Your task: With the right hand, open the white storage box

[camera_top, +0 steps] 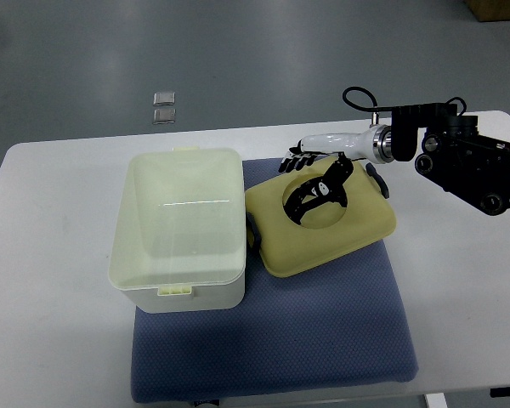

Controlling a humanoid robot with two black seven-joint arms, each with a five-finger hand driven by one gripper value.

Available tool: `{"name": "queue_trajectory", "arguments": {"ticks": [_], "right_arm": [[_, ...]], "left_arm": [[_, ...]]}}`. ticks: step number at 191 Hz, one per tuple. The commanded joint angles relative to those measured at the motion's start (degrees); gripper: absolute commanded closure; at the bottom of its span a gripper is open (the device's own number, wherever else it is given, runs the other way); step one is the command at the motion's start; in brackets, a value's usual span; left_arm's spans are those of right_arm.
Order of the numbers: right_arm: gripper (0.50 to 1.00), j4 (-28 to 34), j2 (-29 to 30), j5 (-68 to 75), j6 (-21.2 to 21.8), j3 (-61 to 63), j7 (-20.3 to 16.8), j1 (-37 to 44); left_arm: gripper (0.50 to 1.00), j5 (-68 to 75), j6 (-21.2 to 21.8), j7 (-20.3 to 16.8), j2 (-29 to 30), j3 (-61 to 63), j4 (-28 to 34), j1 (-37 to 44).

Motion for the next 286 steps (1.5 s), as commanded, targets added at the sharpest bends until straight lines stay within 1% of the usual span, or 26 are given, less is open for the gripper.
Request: {"name": "queue_trajectory", "arguments": {"ticks": [1,29,38,62,86,114,134,151,161,162,176,180,190,195,199,200,208,224,235,257,286], "right_arm": [[0.572,-0.4,0.0,0.2,0.1,0.0,0.0,-0.3],[0.572,-0.4,-0.9,0.9,1.1,0.1,0.0,-0.1],[0.572,-0.4,-1.3,0.9,2.2,0.1,0.0,0.0],[0.572,-0.4,-3.8,1.0,9.0,1.1,0.0,0.2],[0.572,-0.4,-5.7,3.1,9.1,2.4,0.0,0.8],[0.572,-1.0,-8.3,13.0,9.1,3.6,-0.2,4.3],[0.572,-5.3,-7.6,23.0,9.1,7.1,0.0,5.2],[0.572,-9.4,-5.4,35.4,9.1,13.1,-0.1,4.7],[0.572,-9.4,-5.4,35.4,9.1,13.1,-0.1,4.7],[0.572,-11.6,-3.3,42.6,9.0,15.5,0.0,3.8],[0.572,-14.1,0.4,55.2,6.1,18.5,-0.1,2.3],[0.572,-14.3,0.8,56.9,5.6,18.8,-0.1,2.1],[0.572,-14.9,3.3,65.7,2.4,19.7,-0.2,1.4],[0.572,-14.9,4.4,70.4,-0.1,19.7,-0.2,1.1],[0.572,-14.9,4.8,71.9,-0.8,19.7,-0.2,0.9],[0.572,-14.9,5.1,73.3,-1.7,19.7,-0.1,0.8],[0.572,-14.9,6.2,78.6,-4.7,19.8,0.0,0.2],[0.57,-15.3,7.7,86.7,-8.2,20.2,0.7,-1.6],[0.57,-15.6,8.8,90.0,-9.2,20.6,0.7,-2.5],[0.572,-16.7,11.6,92.4,-9.2,22.1,0.8,-5.2],[0.57,-17.1,12.0,92.3,-9.1,23.7,0.7,-8.8]], "left_arm": [[0.5,0.1,0.0,0.0,0.0,0.1,-0.1,0.0],[0.5,0.1,0.0,0.0,0.0,0.1,-0.1,0.0],[0.5,0.1,0.0,0.0,0.0,0.2,-0.1,0.0],[0.5,0.1,0.0,0.0,0.0,0.2,-0.2,0.0],[0.5,0.2,0.0,0.0,0.0,0.2,-0.2,0.0],[0.5,0.2,0.0,0.0,0.0,0.2,-0.2,0.0],[0.5,0.2,0.0,0.0,0.0,0.2,-0.2,0.0],[0.5,0.2,0.0,0.0,0.0,0.2,-0.2,0.0],[0.5,0.2,0.0,0.0,0.0,0.2,-0.2,0.0],[0.5,0.2,-0.1,0.0,0.0,0.1,-0.2,0.0],[0.5,0.3,-0.1,0.0,0.0,0.1,-0.4,0.0],[0.5,0.2,-0.1,0.0,0.0,0.1,-0.5,0.0],[0.5,0.2,0.0,0.0,0.0,0.2,-0.8,0.0],[0.5,0.2,0.0,0.0,0.0,0.2,-0.9,0.0],[0.5,0.2,0.0,0.0,0.0,0.2,-0.9,0.0],[0.5,0.2,0.0,0.0,0.0,0.2,-0.9,0.0],[0.5,0.2,0.0,0.0,0.0,0.2,-0.9,0.0],[0.5,0.2,0.0,0.0,0.0,0.1,-0.9,0.0],[0.5,0.2,0.0,0.0,0.0,0.0,-0.9,0.0],[0.5,0.1,0.0,0.0,0.0,0.0,-0.8,0.0],[0.5,0.1,0.0,0.0,0.0,0.0,-0.8,0.0]]}}
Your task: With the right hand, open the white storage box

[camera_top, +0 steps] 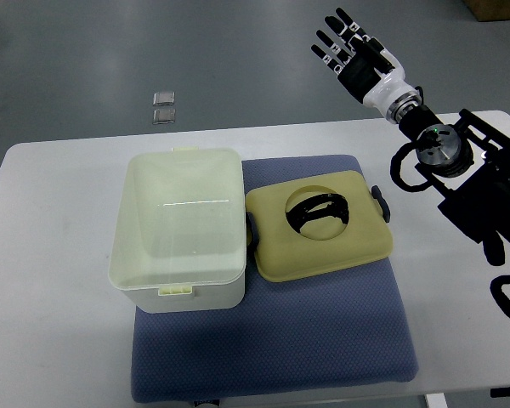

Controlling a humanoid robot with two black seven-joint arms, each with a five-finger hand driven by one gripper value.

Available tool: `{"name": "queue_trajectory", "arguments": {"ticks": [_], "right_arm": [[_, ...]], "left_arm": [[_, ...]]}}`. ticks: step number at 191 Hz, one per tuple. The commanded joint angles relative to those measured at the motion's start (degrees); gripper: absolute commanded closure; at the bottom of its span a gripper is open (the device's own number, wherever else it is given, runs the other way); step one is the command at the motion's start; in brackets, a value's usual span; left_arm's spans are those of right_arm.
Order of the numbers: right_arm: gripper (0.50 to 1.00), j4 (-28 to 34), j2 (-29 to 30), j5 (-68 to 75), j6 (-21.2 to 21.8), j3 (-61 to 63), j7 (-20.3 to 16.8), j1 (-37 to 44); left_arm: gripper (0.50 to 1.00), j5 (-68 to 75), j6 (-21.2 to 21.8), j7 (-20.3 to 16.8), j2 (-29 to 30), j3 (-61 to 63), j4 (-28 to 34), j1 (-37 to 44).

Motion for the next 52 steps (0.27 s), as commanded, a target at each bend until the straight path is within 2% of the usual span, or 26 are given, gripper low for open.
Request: {"name": "queue_trajectory", "arguments": {"ticks": [1,52], "right_arm": [[0.57,-0.2,0.2,0.1,0.1,0.8,0.0,-2.3],[0.572,-0.7,0.5,0.1,0.3,0.8,0.1,-4.8]], "left_arm": [[0.5,0.0,0.0,0.0,0.0,0.0,0.0,0.0],[0.5,0.1,0.0,0.0,0.0,0.2,-0.1,0.0]]}}
